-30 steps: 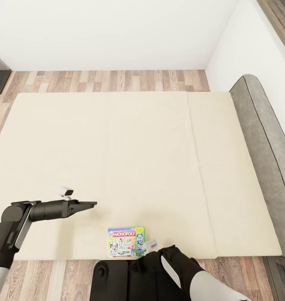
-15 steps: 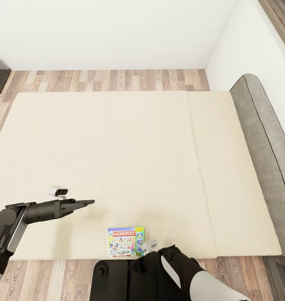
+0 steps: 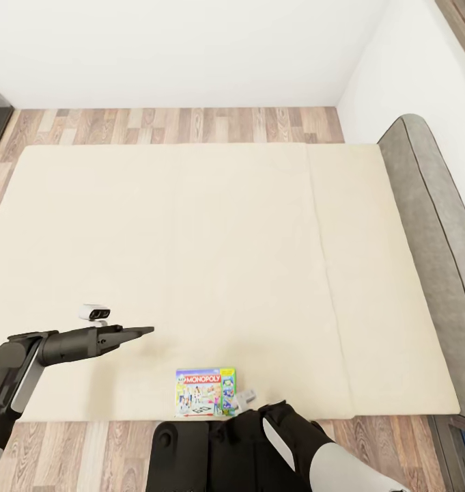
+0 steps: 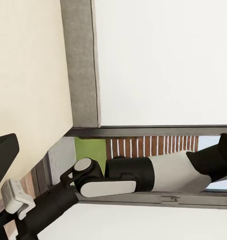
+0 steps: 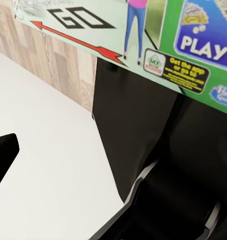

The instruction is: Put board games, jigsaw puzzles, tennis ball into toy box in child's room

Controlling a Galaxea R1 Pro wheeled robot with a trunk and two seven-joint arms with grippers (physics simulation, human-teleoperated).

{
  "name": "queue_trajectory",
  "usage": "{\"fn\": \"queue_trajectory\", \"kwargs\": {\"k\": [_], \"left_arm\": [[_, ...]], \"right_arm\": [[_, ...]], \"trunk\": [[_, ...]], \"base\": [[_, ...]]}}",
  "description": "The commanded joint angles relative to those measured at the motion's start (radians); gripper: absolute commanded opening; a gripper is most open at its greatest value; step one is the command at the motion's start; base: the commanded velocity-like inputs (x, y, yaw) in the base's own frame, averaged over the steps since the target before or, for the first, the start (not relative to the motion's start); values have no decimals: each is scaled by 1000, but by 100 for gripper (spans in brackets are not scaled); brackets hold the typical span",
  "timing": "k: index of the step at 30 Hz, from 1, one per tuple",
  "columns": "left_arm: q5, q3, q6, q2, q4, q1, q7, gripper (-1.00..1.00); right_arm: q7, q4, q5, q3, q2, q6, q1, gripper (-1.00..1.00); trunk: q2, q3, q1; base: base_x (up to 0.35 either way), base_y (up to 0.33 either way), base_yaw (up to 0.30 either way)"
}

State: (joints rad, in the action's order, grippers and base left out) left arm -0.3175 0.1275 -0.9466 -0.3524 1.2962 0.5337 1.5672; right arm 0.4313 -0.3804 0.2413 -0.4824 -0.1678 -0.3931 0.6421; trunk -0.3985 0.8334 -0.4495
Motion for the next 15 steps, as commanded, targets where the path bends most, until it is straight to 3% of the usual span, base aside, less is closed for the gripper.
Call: {"fn": "queue_trajectory", "kwargs": {"k": [1,15], "left_arm": [[0,0,-11,0,0,0,4,100],[1,0,-11,0,0,0,4,100]], "right_arm": [[-2,-1,10,-6,1,-5,1,100],[-2,-3,10,-5,1,1,1,100]], "trunk": [[-2,3,0],[-2,26,0]], "base": [[0,0,0],[0,0,0]]}}
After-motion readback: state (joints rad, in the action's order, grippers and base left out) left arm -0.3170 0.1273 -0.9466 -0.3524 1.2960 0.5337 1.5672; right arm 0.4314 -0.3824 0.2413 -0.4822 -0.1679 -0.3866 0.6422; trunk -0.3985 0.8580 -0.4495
